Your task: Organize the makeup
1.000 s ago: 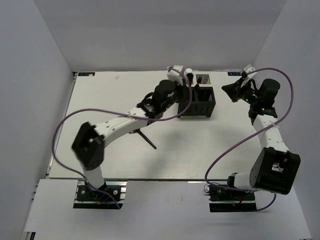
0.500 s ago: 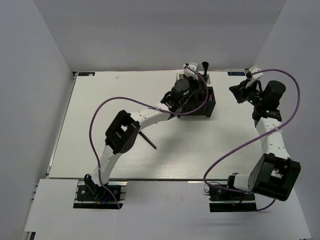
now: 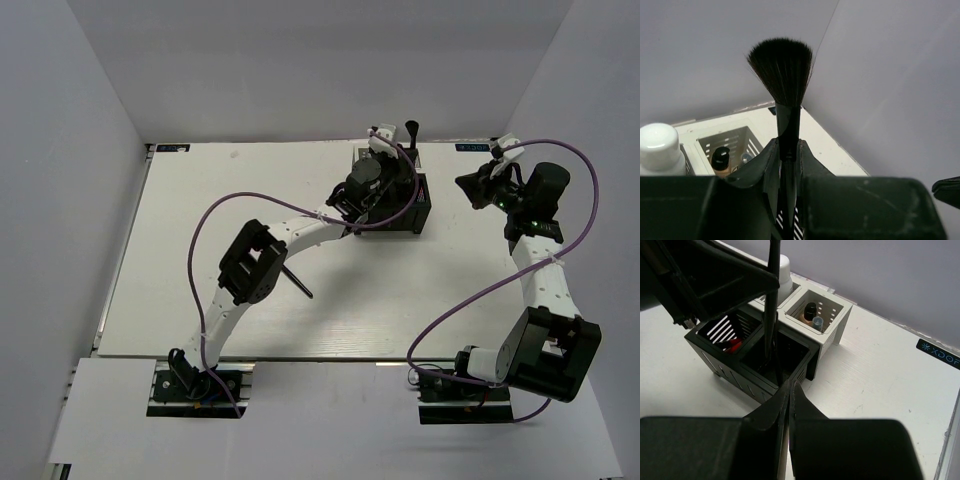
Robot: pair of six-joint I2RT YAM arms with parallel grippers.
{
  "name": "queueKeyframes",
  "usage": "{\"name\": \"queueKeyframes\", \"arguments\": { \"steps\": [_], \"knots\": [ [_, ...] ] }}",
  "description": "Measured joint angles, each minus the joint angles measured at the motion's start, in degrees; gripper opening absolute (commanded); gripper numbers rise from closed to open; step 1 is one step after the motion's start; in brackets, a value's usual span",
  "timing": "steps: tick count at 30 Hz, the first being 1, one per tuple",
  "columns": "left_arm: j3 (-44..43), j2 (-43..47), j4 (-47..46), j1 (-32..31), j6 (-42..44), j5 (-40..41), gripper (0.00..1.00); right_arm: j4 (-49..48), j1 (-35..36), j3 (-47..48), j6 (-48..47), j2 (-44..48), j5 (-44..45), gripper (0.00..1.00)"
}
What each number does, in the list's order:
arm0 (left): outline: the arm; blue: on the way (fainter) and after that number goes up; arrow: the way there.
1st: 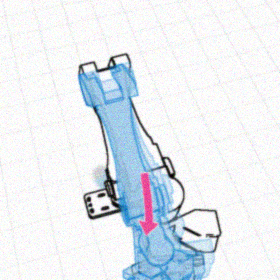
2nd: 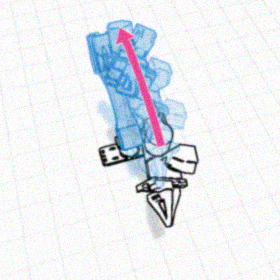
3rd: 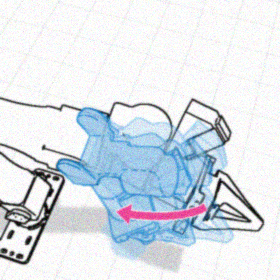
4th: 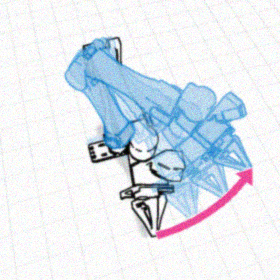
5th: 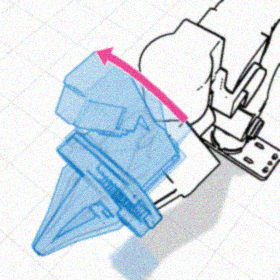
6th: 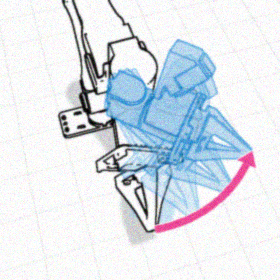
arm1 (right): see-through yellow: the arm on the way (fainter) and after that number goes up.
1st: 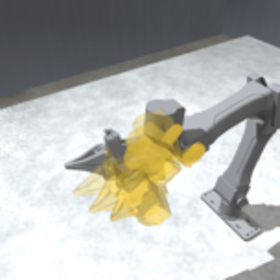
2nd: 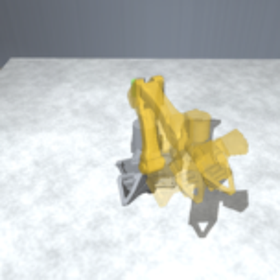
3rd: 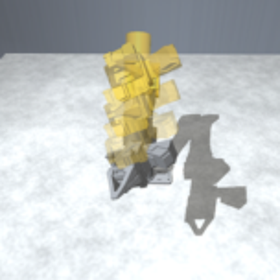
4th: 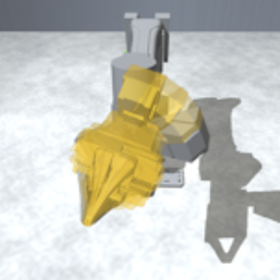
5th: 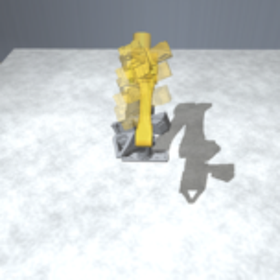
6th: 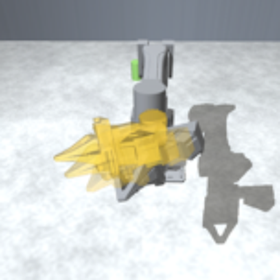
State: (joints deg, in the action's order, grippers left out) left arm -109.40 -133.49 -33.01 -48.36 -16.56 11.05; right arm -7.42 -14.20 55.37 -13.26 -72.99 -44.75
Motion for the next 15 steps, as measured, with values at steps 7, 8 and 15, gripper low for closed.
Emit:
{"name": "queueKeyframes", "arguments": {
  "steps": [7, 8, 15],
  "knots": [
    [3.50, 0.04, 0.17, -0.09, 0.57, -0.46, 0.60, -0.20, -0.04, -0.11, 0.90, -0.02, -3.34, 0.37],
    [3.98, 0.04, 0.28, -0.09, 0.66, -0.57, 0.60, -0.20, -0.04, -0.13, 0.79, -0.02, -4.20, 0.41],
    [6.78, 2.05, 0.24, -0.13, 1.60, -1.01, 0.61, 0.15, 0.02, -0.22, -1.62, -0.17, -11.45, 0.89]
  ]
}}
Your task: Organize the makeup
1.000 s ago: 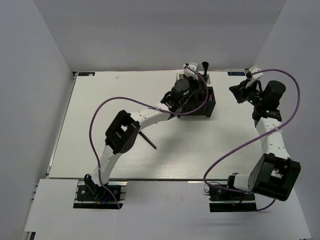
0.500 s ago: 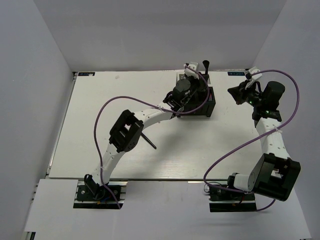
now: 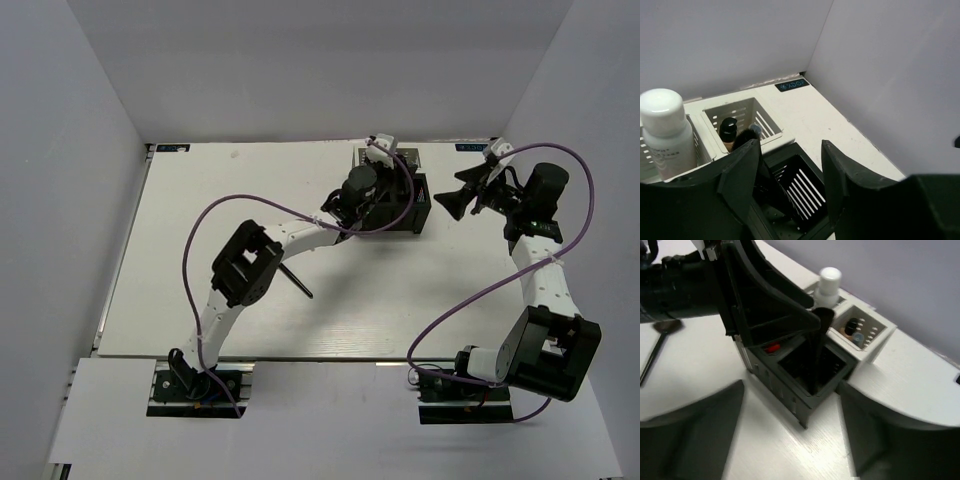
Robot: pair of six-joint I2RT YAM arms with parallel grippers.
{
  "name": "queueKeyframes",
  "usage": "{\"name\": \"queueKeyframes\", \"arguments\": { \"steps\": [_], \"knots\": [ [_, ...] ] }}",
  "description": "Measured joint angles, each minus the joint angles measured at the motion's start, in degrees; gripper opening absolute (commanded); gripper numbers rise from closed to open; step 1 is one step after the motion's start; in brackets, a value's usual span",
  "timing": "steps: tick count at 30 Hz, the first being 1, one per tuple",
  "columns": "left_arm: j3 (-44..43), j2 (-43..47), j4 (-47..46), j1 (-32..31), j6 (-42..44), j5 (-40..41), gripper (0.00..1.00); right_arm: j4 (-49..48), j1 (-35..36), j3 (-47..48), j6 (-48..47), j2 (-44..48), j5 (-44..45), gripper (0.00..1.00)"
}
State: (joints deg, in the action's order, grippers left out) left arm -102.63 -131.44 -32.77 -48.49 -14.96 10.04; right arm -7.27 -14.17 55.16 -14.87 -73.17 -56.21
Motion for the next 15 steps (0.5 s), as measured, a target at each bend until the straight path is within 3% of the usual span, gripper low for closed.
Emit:
{"name": "queueKeyframes", "arguments": {
  "steps": [2, 7, 8, 9, 10, 11, 12, 13, 15],
  "knots": [
    [2.73, 2.54, -0.68, 0.00, 0.11, 0.09, 0.58, -0.15, 0.04, -0.09, -1.29, -0.02, -2.69, 0.89],
    [16.68, 16.83, -2.27, 0.02, 0.11, 2.36, 0.24, 5.44, 2.56, 1.90, -7.93, -2.10, -10.21, 0.86],
    [19.67, 20.68, -2.03, 0.04, 0.22, 3.37, 0.18, 9.90, 4.63, 4.00, -10.80, -3.58, -10.60, 0.79],
    [22.71, 25.14, -1.22, 0.04, 0.15, 4.59, 0.12, 13.75, 6.95, 6.05, -13.84, -5.25, -10.32, 0.57],
    [25.68, 30.08, -0.20, 0.04, -0.24, 5.99, 0.02, 16.79, 10.21, 8.02, -16.35, -6.97, -9.40, 0.43],
    [28.26, 34.60, 0.76, 0.04, -0.81, 7.43, 0.00, 19.50, 14.40, 9.62, -17.99, -8.63, -7.67, 0.19],
    [31.26, 40.30, 2.67, 0.02, -1.51, 9.31, 0.00, 20.48, 17.42, 10.29, -19.45, -9.57, -6.71, 0.07],
    [34.01, 45.20, 4.50, 0.04, -2.40, 10.54, 0.00, 21.86, 21.64, 10.80, -19.91, -10.67, -5.11, 0.00],
    [40.02, 55.93, 9.97, 0.07, -4.96, 14.25, 0.00, 23.45, 29.22, 11.17, -19.85, -12.83, -2.01, 0.00]
  ]
}}
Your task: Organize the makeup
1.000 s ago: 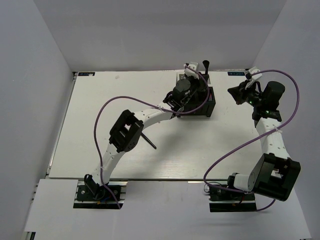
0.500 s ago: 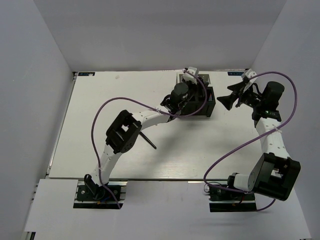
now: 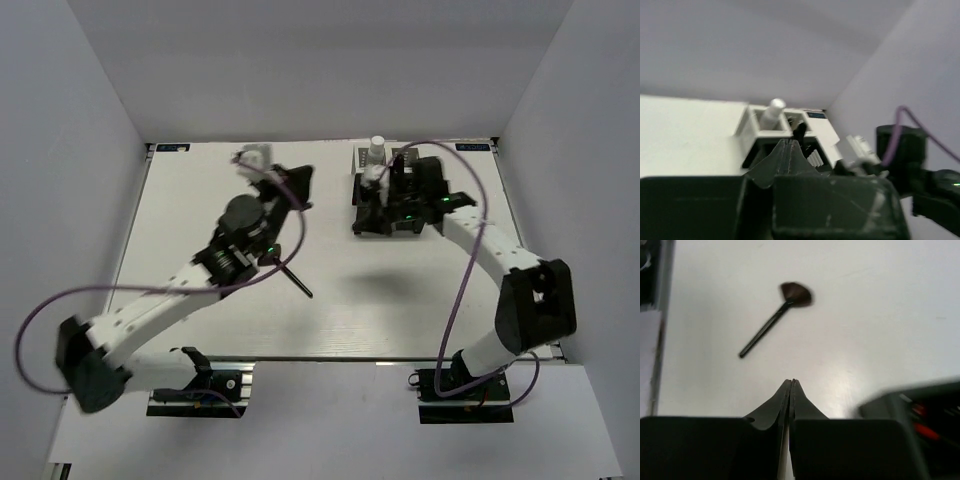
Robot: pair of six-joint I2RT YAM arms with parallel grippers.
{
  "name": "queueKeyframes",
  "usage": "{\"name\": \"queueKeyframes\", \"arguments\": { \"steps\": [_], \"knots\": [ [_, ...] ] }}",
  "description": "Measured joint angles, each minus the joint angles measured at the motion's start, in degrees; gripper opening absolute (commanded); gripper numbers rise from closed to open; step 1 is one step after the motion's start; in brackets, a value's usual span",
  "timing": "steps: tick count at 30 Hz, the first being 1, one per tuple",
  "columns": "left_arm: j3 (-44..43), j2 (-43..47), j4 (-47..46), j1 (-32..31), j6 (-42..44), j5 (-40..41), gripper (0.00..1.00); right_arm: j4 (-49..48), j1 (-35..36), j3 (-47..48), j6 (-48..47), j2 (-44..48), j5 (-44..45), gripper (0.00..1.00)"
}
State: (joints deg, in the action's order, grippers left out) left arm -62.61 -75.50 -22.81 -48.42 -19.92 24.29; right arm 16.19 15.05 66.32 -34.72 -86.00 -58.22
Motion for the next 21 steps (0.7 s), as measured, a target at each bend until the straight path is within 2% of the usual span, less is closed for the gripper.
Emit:
{"name": "queueKeyframes", "arguments": {
  "steps": [1, 3, 4, 5, 6, 8, 9, 10, 12, 14, 21],
  "knots": [
    [2.54, 5.38, 4.13, 0.02, -2.10, 1.73, 0.01, 0.37, 4.17, 0.04, 0.37, -1.29, 2.16, 0.00],
    [6.73, 15.52, 13.66, 0.13, -7.34, 5.44, 0.24, 0.42, 10.91, 0.68, 1.73, -4.46, 7.30, 0.00],
    [8.41, 19.98, 19.08, 0.22, -10.51, 7.26, 0.33, 0.37, 13.84, 1.20, 2.93, -6.14, 9.68, 0.05],
    [9.77, 23.28, 23.80, 0.22, -13.33, 8.37, 0.47, 0.37, 16.61, 2.21, 4.39, -8.02, 12.59, 0.15],
    [11.04, 26.82, 29.11, 0.24, -16.68, 9.68, 0.50, 0.37, 18.86, 3.48, 5.84, -9.97, 15.43, 0.28],
    [13.53, 32.61, 38.62, 0.33, -23.37, 10.95, 0.57, 1.22, 23.23, 8.02, 8.81, -15.26, 20.65, 0.43],
    [14.88, 35.23, 42.86, 0.31, -26.56, 11.32, 0.58, 2.29, 25.16, 11.54, 10.38, -18.58, 22.95, 0.57],
    [16.09, 37.62, 46.97, 0.33, -29.66, 11.39, 0.59, 3.69, 26.71, 15.45, 12.04, -21.99, 24.68, 0.62],
    [18.10, 41.22, 53.57, 0.31, -34.51, 11.30, 0.62, 5.57, 29.11, 23.85, 14.64, -28.96, 28.00, 0.66],
    [19.30, 43.76, 59.10, 0.33, -38.42, 11.06, 0.63, 5.68, 30.84, 27.96, 16.57, -33.27, 31.36, 0.66],
    [20.02, 43.93, 67.89, 0.31, -43.98, 9.73, 0.64, 8.07, 36.06, 28.94, 19.89, -38.21, 41.27, 0.63]
  ]
}}
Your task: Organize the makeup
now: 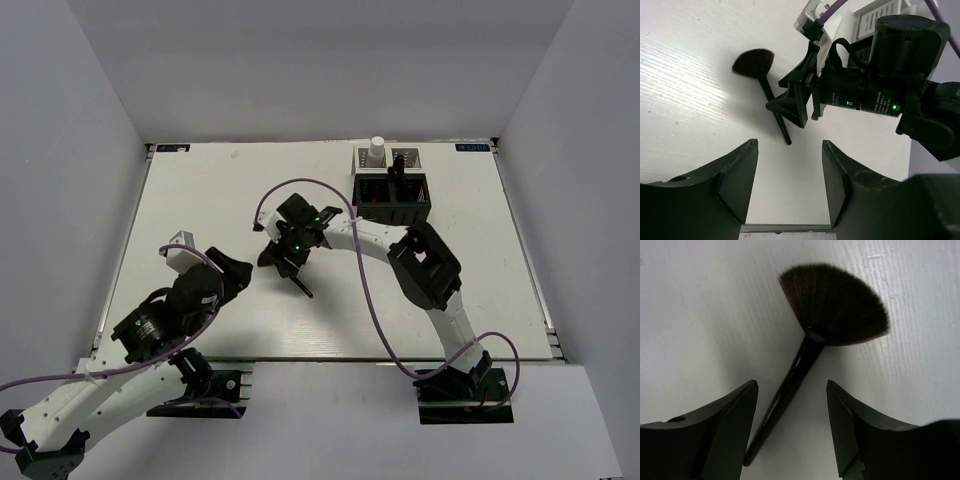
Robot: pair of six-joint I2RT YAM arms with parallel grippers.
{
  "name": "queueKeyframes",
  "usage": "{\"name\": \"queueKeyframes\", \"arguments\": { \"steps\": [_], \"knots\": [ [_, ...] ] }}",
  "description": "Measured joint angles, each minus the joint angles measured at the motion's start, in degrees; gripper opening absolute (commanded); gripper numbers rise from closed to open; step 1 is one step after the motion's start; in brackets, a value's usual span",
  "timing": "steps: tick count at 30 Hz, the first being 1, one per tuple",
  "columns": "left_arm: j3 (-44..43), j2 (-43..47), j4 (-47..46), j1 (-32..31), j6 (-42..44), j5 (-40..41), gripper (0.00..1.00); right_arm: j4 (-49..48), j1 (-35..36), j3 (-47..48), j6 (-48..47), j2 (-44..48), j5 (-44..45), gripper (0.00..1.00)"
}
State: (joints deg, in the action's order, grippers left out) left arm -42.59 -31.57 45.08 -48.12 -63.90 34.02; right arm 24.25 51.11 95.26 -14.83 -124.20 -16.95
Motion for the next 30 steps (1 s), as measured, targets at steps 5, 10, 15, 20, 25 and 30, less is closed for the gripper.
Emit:
{"name": "queueKeyframes", "arguments": {
  "steps": [5, 10, 15, 20, 25, 30],
  "knots": [
    [0.00, 0.46, 2.27, 0.02, -0.94, -0.15, 0.64, -0.22, 2.51, -0.22, 1.55, -0.57, 3.96, 0.57],
    [0.00, 0.98, 3.41, 0.02, -1.62, -0.11, 0.64, -2.34, 3.69, -1.70, 1.95, -0.85, 9.07, 0.41],
    [0.07, 0.98, 4.04, 0.02, -2.16, -0.11, 0.64, -6.54, 4.09, -3.69, 0.85, -0.46, 12.44, 0.22],
    [1.62, 0.94, 3.76, 0.02, -2.56, -0.22, 0.64, -9.73, 3.65, -6.54, -0.44, 0.96, 12.31, 0.00],
    [4.26, 0.48, 2.71, 0.02, -2.80, -1.03, 0.64, -5.03, -1.73, -7.91, -1.57, 3.58, 1.36, 0.00],
    [7.96, 0.11, 0.28, 0.02, -3.02, -2.62, 0.64, -0.61, -12.74, -8.55, -1.79, 12.81, -17.97, 0.00]
  ]
}}
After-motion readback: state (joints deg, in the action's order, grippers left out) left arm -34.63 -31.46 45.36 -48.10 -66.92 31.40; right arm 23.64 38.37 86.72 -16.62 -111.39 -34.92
